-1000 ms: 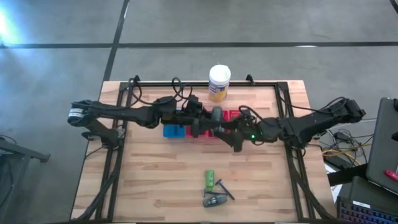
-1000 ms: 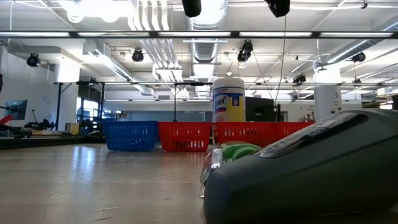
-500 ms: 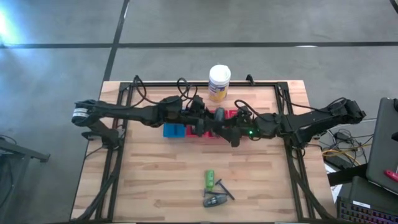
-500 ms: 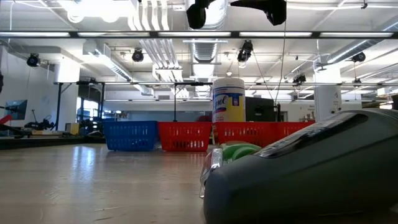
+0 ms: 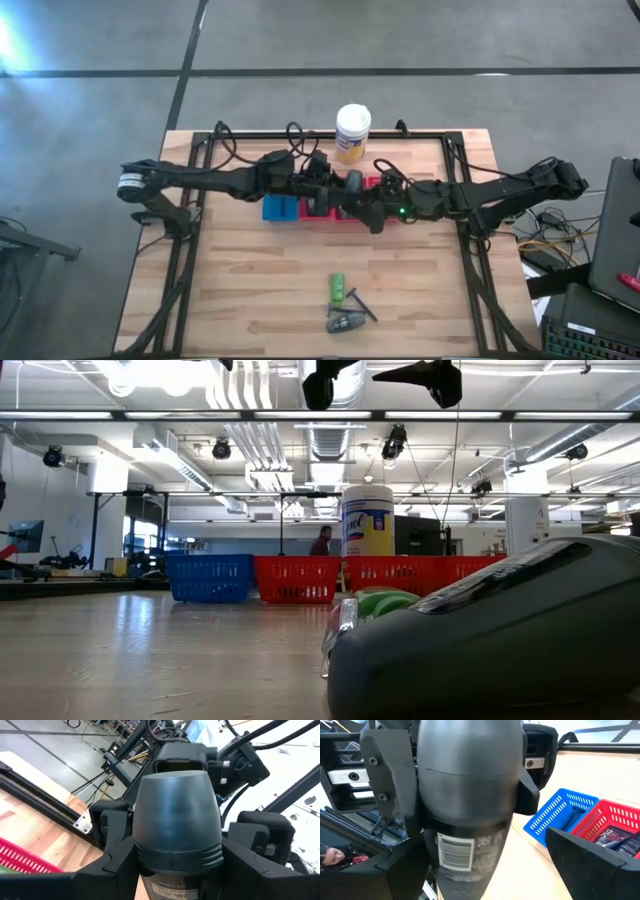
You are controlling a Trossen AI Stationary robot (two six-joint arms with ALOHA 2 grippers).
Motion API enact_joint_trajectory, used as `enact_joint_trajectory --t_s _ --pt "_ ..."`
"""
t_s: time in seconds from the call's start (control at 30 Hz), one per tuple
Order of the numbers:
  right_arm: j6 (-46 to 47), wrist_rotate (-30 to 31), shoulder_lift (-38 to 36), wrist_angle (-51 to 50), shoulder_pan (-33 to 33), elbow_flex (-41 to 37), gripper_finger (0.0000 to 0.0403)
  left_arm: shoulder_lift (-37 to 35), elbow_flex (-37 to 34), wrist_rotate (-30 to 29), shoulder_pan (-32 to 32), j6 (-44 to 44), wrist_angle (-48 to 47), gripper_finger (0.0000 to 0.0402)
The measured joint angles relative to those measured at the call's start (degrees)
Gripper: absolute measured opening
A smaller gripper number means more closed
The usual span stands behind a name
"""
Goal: Pick & Place Travel size toiletries
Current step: Put the black deodorant into the middle red bin
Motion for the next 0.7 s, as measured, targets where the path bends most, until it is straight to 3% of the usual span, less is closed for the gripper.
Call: enact_joint_trajectory --t_s 0.13,0.57,0.7 --pt "0.04 -0.29 0.00 0.05 0.01 0.00 0.0352 0.10 0.00 0.18 0.07 -0.01 -0.16 0.0216" --pt "-0.19 -1.78 -0.04 0.21 -0.19 0.00 0.0206 0.77 -0.02 0.18 0.46 0.01 -0.32 0.0216" --pt "-0.05 -1.66 -0.04 -0.03 -0.19 0.00 0.0183 0.86 -0.02 0.58 0.44 0.24 -0.36 0.0215"
